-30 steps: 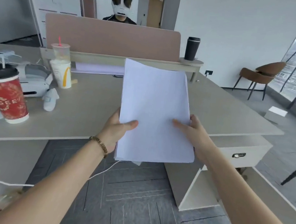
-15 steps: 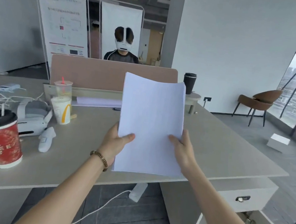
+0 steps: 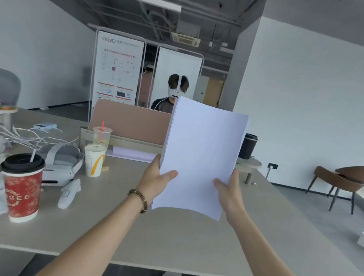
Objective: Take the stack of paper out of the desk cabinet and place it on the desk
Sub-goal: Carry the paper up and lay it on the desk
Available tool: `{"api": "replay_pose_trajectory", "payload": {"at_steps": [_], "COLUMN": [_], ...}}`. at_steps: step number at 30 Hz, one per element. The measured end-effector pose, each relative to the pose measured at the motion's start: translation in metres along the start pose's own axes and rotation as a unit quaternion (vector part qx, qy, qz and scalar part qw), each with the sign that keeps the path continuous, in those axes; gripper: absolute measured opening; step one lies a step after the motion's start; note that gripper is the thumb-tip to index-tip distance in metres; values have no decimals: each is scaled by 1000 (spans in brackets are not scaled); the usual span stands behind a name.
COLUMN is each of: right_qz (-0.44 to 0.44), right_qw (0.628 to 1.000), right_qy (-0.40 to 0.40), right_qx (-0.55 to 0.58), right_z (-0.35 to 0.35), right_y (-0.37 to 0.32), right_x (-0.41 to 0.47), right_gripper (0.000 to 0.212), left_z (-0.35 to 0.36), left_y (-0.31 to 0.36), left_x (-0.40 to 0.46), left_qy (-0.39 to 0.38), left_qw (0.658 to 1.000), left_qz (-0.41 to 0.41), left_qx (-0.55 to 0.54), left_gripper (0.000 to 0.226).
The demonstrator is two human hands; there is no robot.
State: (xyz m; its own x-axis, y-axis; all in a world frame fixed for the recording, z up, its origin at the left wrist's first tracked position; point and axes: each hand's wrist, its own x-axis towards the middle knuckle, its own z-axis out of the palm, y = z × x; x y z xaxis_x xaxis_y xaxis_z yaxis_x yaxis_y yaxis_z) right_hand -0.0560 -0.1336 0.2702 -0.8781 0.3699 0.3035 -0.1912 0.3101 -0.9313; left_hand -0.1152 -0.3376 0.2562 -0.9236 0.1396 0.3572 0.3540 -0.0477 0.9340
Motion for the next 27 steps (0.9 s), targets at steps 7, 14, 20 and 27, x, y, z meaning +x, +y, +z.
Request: {"api": "replay_pose_trajectory", "payload": {"at_steps": [7,14,20,27], "right_qz": [-12,14,29,5], "right_qw": [1000,1000,998,998], "right_qy": [13,19,-18,22], "right_qx": [-5,1,46,65], "right_z": [1,3,-1,-2], "right_y": [37,116,145,120], "right_x": [25,37,44,67], "right_gripper": [20,22,25,29], "left_z": [23,52,50,57], "left_y": [-32,-96,-123,-111], "left_x": [9,16,18,21], "left_qy": [35,54,56,86], "left_qw": [999,995,989,987], "left_qz": [-30,-78,-136,-122], "left_qx": [-10,21,10,-55], "left_gripper": [29,28,21,31]}}
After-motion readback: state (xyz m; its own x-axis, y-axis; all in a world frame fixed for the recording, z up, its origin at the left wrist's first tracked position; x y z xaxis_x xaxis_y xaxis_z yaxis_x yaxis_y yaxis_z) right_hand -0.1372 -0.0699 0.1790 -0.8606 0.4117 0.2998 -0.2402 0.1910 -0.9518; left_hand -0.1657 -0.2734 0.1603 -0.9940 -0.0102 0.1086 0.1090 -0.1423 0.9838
